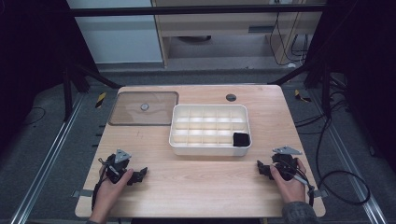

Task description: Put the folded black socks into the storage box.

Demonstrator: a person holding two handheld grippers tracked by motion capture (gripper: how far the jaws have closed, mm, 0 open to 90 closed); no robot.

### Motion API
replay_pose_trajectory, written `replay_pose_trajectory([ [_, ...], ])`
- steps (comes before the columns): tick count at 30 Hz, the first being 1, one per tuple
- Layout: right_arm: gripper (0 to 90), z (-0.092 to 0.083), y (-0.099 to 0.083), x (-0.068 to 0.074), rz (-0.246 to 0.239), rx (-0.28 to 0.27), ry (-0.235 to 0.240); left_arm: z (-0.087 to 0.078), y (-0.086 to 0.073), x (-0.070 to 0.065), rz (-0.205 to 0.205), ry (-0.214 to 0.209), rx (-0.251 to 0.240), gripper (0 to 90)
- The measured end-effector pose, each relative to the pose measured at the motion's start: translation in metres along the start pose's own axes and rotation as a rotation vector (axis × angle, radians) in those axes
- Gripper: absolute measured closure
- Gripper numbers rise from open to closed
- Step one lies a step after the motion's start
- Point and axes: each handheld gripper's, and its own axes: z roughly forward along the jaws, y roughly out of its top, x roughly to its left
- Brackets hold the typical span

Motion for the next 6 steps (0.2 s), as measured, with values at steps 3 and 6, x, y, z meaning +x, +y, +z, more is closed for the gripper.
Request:
replay_pose_trajectory([
  [3, 5.3, -0.0001, -0.0001, -0.0001, -0.004, -0.001, 0.003, 0.0007, 0.0008, 0.0000, 0.002, -0.004, 0.001, 0.0],
  [6, 4.7, 0.0003, 0.0002, 0.0004, -0.003, 0.000, -0.001, 0.0013, 0.0016, 0.0008, 0.008, -0.005, 0.003, 0.0],
])
